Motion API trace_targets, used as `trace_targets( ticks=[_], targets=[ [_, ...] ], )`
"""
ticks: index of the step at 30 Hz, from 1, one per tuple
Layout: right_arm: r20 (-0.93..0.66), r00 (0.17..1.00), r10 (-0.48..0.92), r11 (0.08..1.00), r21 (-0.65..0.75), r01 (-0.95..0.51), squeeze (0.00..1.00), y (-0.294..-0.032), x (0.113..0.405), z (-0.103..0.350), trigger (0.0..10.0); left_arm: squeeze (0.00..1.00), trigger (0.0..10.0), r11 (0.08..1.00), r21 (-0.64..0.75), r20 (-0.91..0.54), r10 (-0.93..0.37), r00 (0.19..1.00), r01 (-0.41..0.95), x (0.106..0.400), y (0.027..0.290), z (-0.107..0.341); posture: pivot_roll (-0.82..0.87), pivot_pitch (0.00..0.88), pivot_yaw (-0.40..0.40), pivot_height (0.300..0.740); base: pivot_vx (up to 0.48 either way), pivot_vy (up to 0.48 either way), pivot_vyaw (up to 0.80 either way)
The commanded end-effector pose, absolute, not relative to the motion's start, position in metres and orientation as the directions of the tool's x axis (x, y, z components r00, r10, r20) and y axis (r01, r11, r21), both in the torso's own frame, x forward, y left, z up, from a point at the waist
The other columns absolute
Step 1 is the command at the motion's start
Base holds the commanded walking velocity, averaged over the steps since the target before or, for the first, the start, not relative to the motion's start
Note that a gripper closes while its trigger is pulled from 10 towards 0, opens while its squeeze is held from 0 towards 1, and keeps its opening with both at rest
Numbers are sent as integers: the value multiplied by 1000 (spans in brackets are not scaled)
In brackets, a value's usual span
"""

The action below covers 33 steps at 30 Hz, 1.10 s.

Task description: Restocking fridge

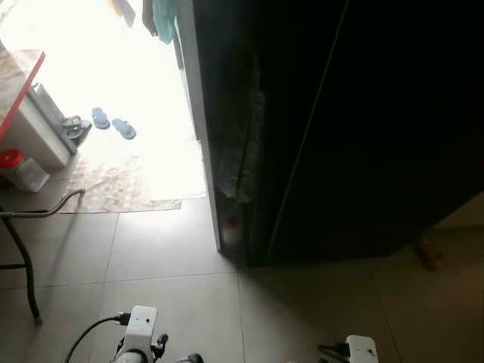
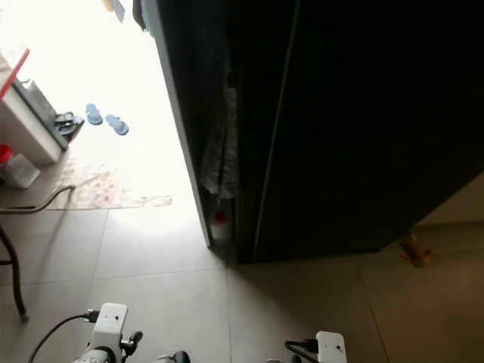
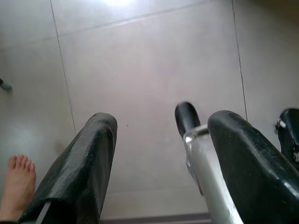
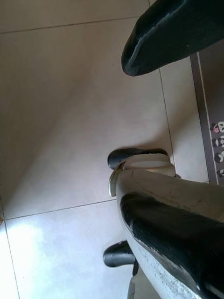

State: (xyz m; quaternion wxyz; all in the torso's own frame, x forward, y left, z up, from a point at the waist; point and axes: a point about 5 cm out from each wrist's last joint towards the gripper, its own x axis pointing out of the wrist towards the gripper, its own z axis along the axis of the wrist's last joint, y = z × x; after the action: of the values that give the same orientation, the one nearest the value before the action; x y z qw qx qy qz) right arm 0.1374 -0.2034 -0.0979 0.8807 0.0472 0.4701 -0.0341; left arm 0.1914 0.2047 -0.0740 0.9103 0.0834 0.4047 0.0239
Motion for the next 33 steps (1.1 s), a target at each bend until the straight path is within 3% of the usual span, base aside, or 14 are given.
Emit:
trace_targets(
  ticks=[1,14,33],
  targets=[
    [-857,516,-1,993,60,103,0,-199,124,-103,10000,0,10000,983,182,-770,126,626,25,177,210,-81,-161,194,-25,740,0,0,0],
    [-860,511,-2,991,65,114,0,-199,124,-104,10000,0,10000,984,176,-771,127,624,17,176,211,-81,-157,203,-24,740,0,0,0],
    [-859,513,3,991,72,114,0,-199,123,-104,10000,0,10000,984,176,-774,127,621,18,175,210,-82,-157,209,-23,740,0,401,0]
  ],
)
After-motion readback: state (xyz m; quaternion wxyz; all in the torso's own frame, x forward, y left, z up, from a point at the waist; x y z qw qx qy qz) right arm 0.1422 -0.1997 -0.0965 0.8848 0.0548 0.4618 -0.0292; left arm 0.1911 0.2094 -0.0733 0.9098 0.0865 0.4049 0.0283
